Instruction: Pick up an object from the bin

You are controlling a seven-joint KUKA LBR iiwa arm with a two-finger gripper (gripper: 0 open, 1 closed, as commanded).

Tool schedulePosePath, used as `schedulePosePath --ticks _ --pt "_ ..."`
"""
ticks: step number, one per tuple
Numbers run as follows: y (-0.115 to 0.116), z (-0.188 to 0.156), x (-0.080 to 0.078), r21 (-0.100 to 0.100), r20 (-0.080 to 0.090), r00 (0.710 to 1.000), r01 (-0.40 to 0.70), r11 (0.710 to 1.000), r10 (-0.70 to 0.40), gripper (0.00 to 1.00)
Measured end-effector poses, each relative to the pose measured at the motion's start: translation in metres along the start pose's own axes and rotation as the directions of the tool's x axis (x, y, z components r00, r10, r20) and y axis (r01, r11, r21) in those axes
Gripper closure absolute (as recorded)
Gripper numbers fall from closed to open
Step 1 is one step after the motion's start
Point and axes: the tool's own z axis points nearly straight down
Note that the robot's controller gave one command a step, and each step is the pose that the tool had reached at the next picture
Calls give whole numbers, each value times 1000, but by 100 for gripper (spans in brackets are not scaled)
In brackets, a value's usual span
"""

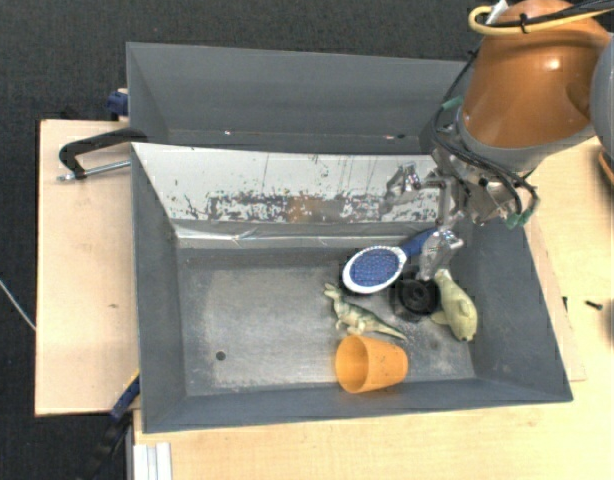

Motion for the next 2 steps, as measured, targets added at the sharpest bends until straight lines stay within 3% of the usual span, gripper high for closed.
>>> schedulePosePath --ticks 1,2 --pt "-47 88 -13 -3 -9 990 143 990 -143 0" --pt "-39 164 -13 3 5 999 49 999 -49 0"
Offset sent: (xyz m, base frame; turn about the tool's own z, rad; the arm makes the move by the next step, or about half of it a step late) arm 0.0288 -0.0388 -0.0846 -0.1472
